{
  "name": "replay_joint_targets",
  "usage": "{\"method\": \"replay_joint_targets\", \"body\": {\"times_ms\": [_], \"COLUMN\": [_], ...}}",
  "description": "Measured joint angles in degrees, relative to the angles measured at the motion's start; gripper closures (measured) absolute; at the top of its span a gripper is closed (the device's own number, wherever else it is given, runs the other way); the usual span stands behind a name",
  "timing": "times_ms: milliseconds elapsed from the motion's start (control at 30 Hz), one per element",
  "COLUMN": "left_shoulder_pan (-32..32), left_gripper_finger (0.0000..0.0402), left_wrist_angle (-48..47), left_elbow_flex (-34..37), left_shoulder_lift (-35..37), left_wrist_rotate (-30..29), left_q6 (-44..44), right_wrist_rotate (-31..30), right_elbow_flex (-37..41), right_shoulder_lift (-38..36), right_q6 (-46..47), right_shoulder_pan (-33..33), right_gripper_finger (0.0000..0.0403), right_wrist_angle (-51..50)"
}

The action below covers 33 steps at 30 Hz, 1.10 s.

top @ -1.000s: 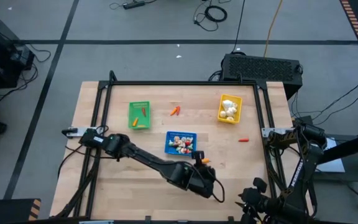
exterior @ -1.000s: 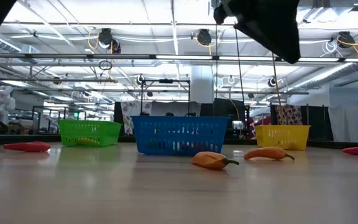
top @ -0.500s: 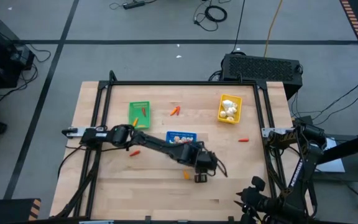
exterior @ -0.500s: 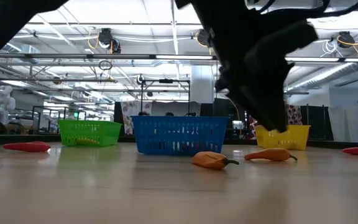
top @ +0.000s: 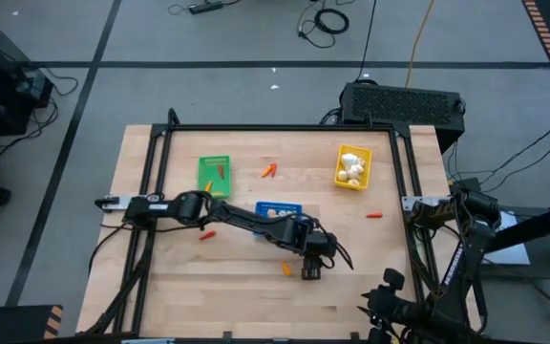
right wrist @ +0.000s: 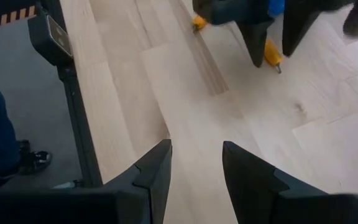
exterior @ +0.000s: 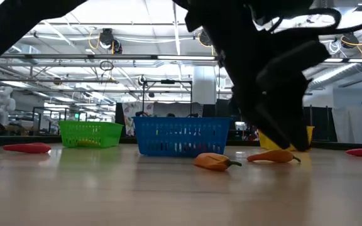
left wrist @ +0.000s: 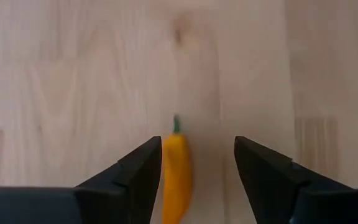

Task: Sort produce into baskets
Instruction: Put the yellow chili pepper on the green bin

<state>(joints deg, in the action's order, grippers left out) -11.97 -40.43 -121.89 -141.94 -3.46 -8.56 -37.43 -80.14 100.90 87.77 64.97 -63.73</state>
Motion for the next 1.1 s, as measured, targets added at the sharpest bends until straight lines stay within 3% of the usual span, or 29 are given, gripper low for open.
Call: {"method": "replay_joint_targets", "body": {"times_ms": [433,600,900,1100], "left_shoulder_pan": [0.8,1.0,1.0,0.7], "left_gripper_finger": [0.0202,0.0240,0.0347,0.0360], "left_wrist_angle": [-1.5,-1.1,-1.2,-2.9], "left_elbow_flex": [-0.2,-0.3,-2.0,-2.1], "left_shoulder_lift": [-2.2,-2.6,-2.9,1.4], "left_wrist_rotate": [0.1,0.4,0.4,-0.1], "left_q6": [1.4,1.4,1.9,3.4], "right_wrist_rotate": [0.1,0.0,0.0,0.2], "right_elbow_flex": [0.0,0.0,0.0,0.0], "right_shoulder_lift": [0.0,0.0,0.0,0.0], "right_q6": [-3.1,-3.1,-3.0,-3.0], "right_shoulder_pan": [-0.5,-0.6,-0.9,-0.9], "right_gripper_finger": [0.0268,0.0268,0.0268,0.0268], "right_wrist_angle": [-0.5,-0.7,-0.8,-0.7]}}
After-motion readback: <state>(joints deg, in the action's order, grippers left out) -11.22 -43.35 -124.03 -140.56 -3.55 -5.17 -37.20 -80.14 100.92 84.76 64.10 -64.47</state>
